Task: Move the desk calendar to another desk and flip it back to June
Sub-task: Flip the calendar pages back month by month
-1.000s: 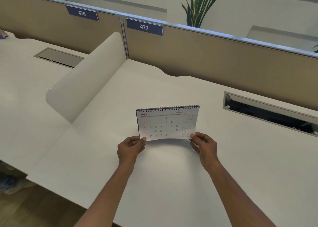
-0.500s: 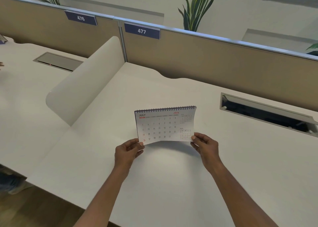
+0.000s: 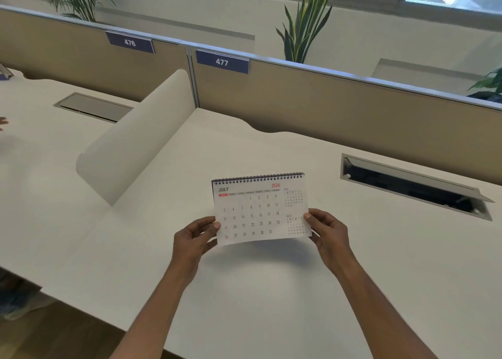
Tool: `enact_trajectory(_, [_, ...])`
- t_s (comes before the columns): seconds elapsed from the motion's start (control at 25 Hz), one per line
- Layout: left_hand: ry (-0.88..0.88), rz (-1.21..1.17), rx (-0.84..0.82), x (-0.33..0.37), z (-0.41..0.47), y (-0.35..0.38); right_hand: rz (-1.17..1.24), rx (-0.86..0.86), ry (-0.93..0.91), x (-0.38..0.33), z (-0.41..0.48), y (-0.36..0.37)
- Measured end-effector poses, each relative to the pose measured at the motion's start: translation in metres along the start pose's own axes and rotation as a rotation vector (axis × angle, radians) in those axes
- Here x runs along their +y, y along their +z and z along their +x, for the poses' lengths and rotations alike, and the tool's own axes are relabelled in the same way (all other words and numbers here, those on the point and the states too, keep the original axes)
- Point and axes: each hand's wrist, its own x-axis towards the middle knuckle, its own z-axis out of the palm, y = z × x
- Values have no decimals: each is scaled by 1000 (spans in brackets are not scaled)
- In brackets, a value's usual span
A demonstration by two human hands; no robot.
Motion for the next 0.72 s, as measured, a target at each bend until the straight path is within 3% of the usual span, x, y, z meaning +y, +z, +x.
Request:
enact_trajectory(0.32, [76,-47,11,11,-8,3,-23,56,-34,-11,-7,5])
enact_trajectory(0.72, [121,-134,-99,29,3,11,71,-14,-41,-32,-4,10])
